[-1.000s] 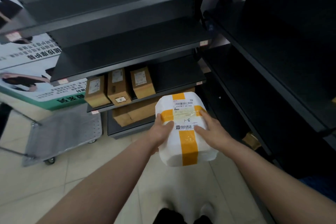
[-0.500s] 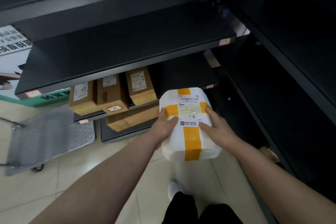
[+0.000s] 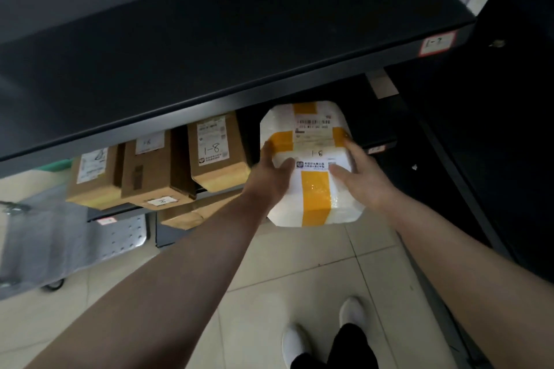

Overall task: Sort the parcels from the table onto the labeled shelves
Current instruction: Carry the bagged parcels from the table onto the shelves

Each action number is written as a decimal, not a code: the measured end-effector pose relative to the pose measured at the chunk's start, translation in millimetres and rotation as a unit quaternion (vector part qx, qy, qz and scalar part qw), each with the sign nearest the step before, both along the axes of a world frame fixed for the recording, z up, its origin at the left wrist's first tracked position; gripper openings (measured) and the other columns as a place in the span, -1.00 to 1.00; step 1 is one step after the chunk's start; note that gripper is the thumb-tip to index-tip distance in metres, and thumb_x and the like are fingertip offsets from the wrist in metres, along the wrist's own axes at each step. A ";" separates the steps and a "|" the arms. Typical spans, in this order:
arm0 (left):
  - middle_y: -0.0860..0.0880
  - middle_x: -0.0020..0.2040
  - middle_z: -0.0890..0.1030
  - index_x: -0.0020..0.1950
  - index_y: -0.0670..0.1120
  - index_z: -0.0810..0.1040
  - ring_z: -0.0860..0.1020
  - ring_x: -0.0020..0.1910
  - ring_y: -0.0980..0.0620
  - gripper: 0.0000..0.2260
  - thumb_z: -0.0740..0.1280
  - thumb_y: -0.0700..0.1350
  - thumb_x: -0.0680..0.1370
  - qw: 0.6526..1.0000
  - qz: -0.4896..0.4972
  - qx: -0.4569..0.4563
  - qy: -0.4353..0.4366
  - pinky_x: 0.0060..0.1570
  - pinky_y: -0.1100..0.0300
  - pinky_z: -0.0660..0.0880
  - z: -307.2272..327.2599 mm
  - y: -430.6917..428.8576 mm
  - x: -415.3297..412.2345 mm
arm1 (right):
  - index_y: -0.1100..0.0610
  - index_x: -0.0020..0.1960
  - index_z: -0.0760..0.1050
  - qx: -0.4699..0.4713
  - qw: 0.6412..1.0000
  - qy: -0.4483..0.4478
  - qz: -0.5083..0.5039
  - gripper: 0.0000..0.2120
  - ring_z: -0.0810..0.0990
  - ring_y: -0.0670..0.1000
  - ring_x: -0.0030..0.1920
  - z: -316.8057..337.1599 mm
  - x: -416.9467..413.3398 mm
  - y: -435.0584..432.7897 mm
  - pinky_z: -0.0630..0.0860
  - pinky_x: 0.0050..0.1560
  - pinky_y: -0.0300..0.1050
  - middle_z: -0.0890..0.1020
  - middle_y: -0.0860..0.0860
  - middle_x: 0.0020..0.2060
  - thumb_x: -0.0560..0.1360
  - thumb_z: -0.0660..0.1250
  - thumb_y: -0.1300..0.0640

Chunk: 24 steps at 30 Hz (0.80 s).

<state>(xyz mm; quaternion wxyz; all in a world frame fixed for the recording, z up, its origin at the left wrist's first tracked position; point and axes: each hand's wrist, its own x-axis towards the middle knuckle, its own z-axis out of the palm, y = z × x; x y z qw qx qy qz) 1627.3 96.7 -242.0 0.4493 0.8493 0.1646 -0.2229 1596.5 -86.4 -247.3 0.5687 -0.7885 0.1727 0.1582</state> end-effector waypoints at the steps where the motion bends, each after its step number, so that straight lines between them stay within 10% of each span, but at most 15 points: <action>1: -0.10 0.36 0.43 0.56 0.22 -0.02 0.51 0.09 -0.09 -0.37 0.24 0.13 0.59 1.000 0.006 0.006 -0.014 0.08 0.04 0.51 -5.9 -1.9 10.8 | -0.19 0.51 0.11 0.008 1.000 -0.011 0.000 -0.34 0.48 0.06 0.27 -5.1 12.8 1.1 0.47 0.26 0.10 0.41 0.01 0.36 0.53 0.35 0.05; 9: -0.07 0.54 0.19 0.58 0.05 0.06 0.32 0.42 -0.16 -0.42 0.25 -0.06 0.62 0.992 -0.066 0.075 -0.082 0.38 -0.06 0.34 -31.0 -2.0 44.4 | -0.19 0.53 0.01 -0.146 0.967 0.000 0.206 -0.10 -0.01 0.03 0.52 -39.1 66.3 -7.0 0.11 0.45 0.02 -0.13 -0.13 0.52 0.39 0.50 0.00; 13: -0.10 0.58 0.09 0.59 -0.09 0.08 0.21 0.50 -0.13 -0.34 0.32 -0.02 0.58 0.959 -0.225 0.170 -0.044 0.44 0.03 0.23 -36.3 -3.3 31.1 | -0.02 0.48 0.26 -0.307 0.909 -0.118 0.257 -0.40 0.08 0.06 0.51 -43.9 59.4 -9.3 0.14 0.46 -0.07 0.01 -0.06 0.54 0.50 0.38 0.06; 18: -0.13 0.58 -0.22 0.58 -0.13 -0.23 -0.13 0.57 -0.10 -0.06 0.40 0.07 0.51 0.895 -0.332 0.294 -0.045 0.50 0.01 0.10 -38.6 -8.9 17.8 | -0.14 0.55 0.01 -0.405 0.828 -0.109 0.371 -0.18 -0.12 0.05 0.54 -49.9 51.0 -3.3 0.06 0.47 0.10 -0.09 -0.06 0.56 0.44 0.41 -0.06; 24: -0.14 0.59 -0.21 0.57 -0.16 -0.25 -0.11 0.57 -0.10 -0.13 0.36 -0.04 0.55 0.855 -0.341 0.383 -0.072 0.50 0.04 0.02 -40.5 -7.7 19.8 | -0.17 0.54 -0.01 -0.403 0.845 -0.124 0.329 -0.28 -0.11 0.04 0.54 -54.1 61.6 0.1 0.02 0.47 0.08 -0.07 -0.05 0.56 0.54 0.30 0.14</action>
